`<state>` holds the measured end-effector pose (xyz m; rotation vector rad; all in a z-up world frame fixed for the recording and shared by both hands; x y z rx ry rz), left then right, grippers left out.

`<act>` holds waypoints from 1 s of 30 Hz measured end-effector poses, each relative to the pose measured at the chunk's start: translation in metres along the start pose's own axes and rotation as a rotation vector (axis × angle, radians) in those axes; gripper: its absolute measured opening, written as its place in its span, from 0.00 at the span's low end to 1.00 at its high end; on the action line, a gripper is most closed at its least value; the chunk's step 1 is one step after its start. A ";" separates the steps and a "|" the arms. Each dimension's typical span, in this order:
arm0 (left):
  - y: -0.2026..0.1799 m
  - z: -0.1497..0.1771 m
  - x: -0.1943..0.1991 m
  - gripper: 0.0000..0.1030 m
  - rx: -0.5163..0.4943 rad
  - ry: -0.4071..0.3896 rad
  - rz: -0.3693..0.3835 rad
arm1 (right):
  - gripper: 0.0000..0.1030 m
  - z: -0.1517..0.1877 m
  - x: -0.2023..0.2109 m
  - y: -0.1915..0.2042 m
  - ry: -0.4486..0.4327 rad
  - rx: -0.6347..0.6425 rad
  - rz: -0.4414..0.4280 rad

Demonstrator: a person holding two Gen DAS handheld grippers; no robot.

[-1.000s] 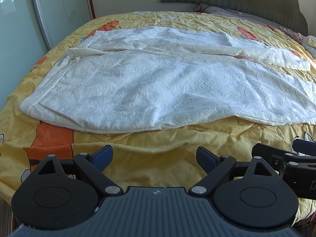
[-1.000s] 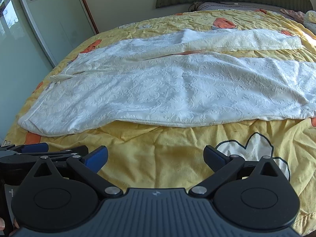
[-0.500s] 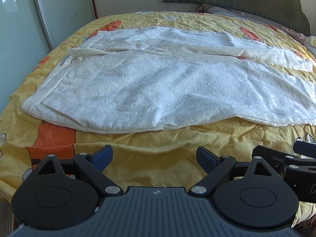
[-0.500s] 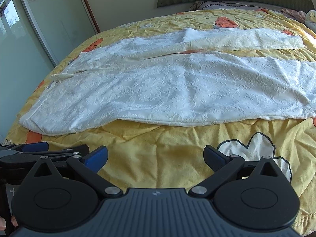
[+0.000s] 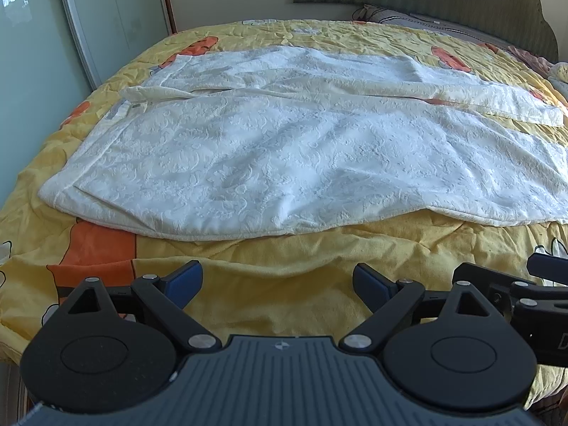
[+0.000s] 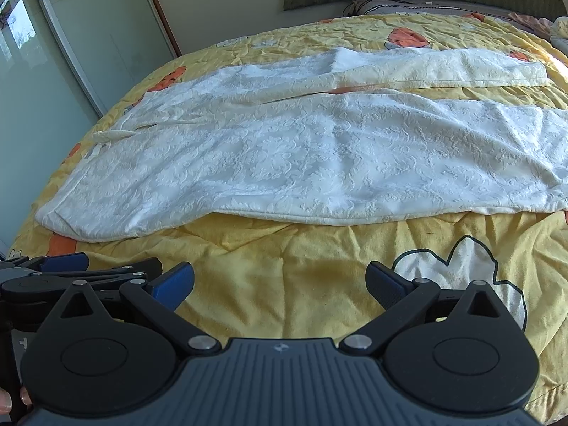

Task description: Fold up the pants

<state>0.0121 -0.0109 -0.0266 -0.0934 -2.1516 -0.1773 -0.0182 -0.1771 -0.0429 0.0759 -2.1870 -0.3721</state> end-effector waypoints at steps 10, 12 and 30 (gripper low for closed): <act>0.000 0.001 -0.001 0.91 -0.002 0.003 0.000 | 1.00 0.000 -0.001 0.000 0.006 -0.001 -0.004; 0.000 0.001 -0.002 0.91 -0.002 0.004 -0.001 | 1.00 0.001 -0.001 0.000 0.006 -0.001 -0.004; 0.012 -0.005 0.005 0.91 0.001 -0.067 -0.031 | 1.00 -0.015 0.008 -0.002 -0.069 0.039 -0.096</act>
Point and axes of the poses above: each gripper's, at about its wrist camera, not at the fingertips, and x roughly against the way its jaws point, y to its left, z to its underside, the point moved 2 cm from there along -x, roughly the way its jaws point, and after that the axes turned 6 degrees about y, right-handed, at the moved point
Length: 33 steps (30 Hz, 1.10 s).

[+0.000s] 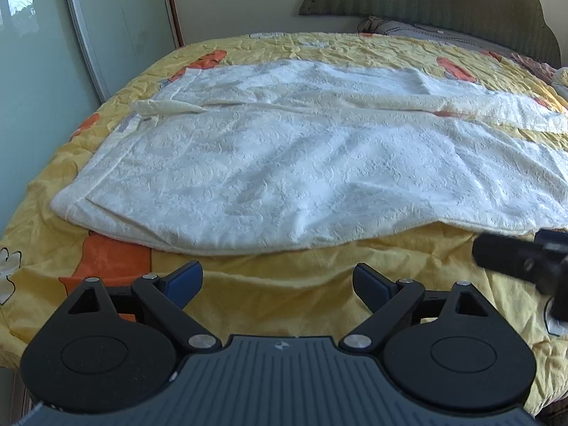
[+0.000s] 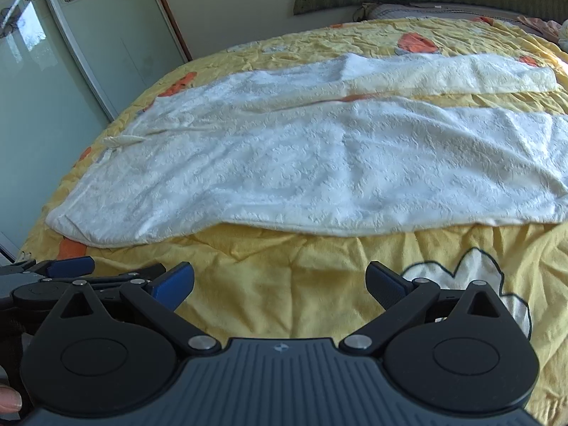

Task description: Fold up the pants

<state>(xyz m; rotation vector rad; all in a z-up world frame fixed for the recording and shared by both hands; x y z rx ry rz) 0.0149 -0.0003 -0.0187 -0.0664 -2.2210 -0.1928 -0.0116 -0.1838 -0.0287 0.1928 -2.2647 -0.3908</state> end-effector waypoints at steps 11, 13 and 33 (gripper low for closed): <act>0.061 -0.074 -0.020 0.91 0.118 -0.068 -0.121 | 1.00 -0.165 -0.066 0.028 -0.170 0.474 -0.266; 0.072 -0.086 -0.030 0.91 0.136 -0.060 -0.145 | 1.00 -0.201 -0.105 0.024 -0.096 0.456 -0.290; 0.106 -0.165 -0.122 0.91 0.174 0.057 -0.183 | 0.43 -0.332 -0.337 0.011 0.251 0.453 -0.405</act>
Point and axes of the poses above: each gripper's, at about its wrist camera, not at the fingertips, and x roughly against the way its jaws point, y to its left, z to its underside, the point moved 2 cm from there along -x, roughly the way its jaws point, and after that the axes turned 6 degrees about y, right-handed, at the moved point
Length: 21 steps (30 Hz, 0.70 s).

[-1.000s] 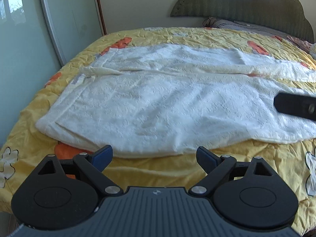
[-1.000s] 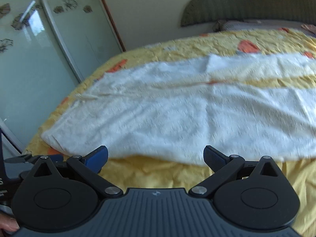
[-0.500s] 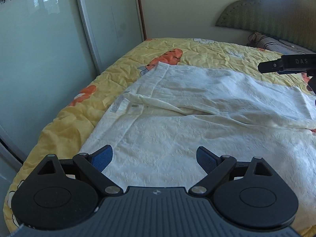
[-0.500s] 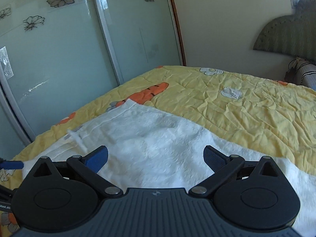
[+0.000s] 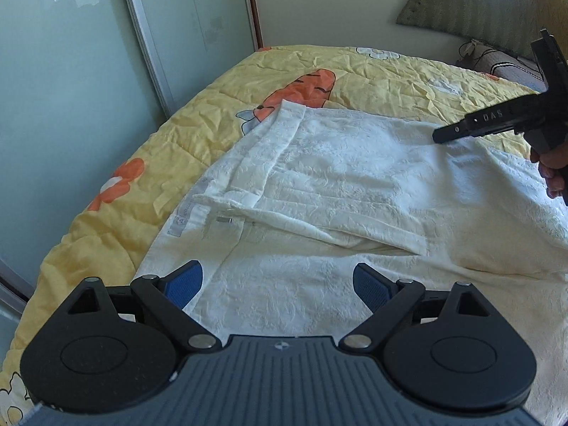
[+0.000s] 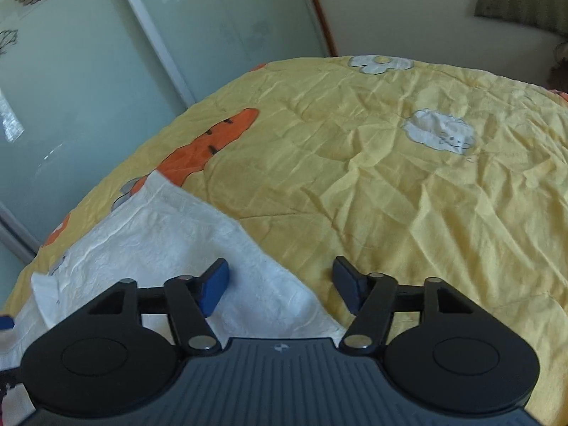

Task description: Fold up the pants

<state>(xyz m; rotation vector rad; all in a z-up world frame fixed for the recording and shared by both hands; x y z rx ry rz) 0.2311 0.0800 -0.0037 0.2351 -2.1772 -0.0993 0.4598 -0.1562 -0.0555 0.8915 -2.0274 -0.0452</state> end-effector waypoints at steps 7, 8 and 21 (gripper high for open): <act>0.013 -0.040 0.000 0.91 0.117 -0.071 0.068 | 0.17 0.036 0.032 0.092 -0.132 0.488 0.279; 0.017 -0.048 -0.001 0.91 0.156 -0.082 0.104 | 0.16 0.046 0.037 0.108 -0.150 0.558 0.307; 0.038 -0.133 -0.077 0.82 0.555 0.061 0.440 | 0.10 0.139 0.038 0.184 -0.125 0.995 0.465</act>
Point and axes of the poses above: each gripper's, at about its wrist camera, not at the fingertips, and x roughly against the way its jaws point, y to its left, z to its underside, the point moved 2 cm from there along -x, roughly the way its jaws point, and after that the axes turned 6 degrees about y, right-handed, at the moved point
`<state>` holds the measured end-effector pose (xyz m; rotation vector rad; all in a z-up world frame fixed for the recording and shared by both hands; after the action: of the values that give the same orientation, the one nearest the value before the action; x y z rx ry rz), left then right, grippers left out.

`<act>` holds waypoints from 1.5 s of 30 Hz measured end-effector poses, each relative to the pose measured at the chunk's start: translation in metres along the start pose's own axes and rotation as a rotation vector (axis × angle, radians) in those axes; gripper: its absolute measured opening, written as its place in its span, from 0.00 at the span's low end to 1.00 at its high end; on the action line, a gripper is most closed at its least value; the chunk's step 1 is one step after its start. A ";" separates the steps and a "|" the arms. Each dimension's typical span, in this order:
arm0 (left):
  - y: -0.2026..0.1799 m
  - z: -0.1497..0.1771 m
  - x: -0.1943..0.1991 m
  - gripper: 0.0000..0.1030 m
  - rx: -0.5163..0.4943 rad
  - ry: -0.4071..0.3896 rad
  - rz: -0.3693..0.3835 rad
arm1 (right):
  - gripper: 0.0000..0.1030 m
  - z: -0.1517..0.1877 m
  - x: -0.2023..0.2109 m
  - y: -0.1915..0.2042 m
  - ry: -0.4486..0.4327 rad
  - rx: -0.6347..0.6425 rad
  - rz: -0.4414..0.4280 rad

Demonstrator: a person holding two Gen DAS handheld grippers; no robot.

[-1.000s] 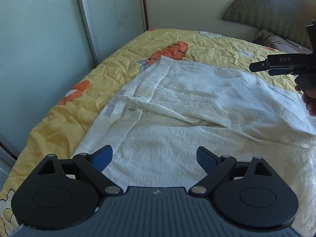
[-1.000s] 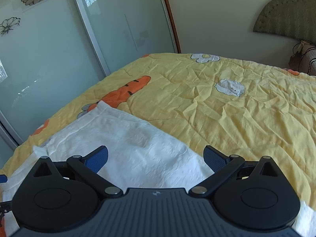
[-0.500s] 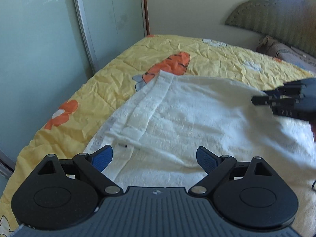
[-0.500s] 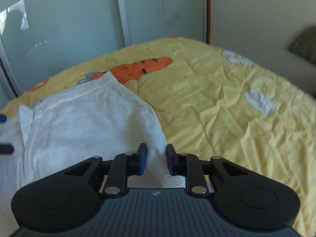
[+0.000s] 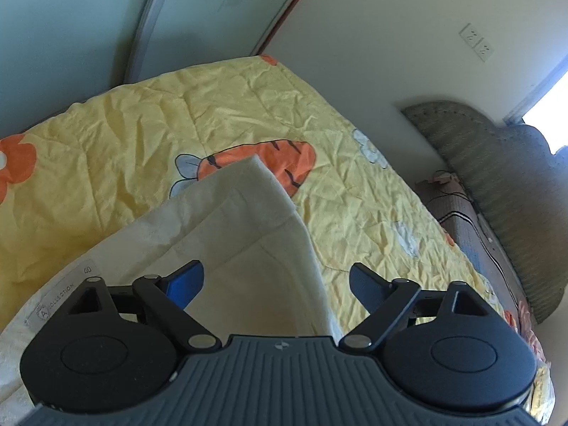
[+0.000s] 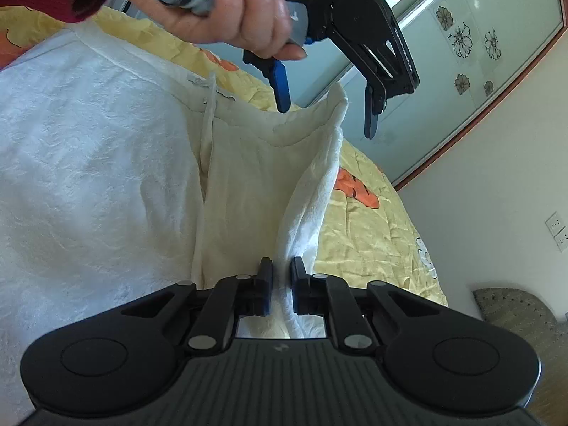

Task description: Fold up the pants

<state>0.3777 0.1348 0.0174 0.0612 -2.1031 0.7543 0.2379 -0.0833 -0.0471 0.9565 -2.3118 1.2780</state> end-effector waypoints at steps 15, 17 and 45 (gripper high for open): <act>0.031 0.052 0.060 0.08 -0.027 -0.098 0.007 | 0.39 0.026 0.021 -0.007 0.049 -0.028 0.133; 0.035 0.062 0.070 0.08 -0.051 -0.106 0.009 | 0.38 0.040 0.022 -0.017 0.099 -0.055 0.142; 0.149 0.169 0.156 0.08 -0.132 -0.063 -0.033 | 0.04 0.037 0.171 0.117 0.099 -0.344 -0.046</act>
<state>0.1137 0.2007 -0.0107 0.0483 -2.2012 0.5997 0.0352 -0.1388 -0.0422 0.8038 -2.3152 0.8501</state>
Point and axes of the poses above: each gripper's, at about its wrist camera, not at the fingertips, and x roughly against the way its jaws point, y to its left, z to its underside, the point moved 2 cm from there along -x, roughly the way its jaws point, and after that the axes turned 6 degrees about y, right-handed, at the moved point
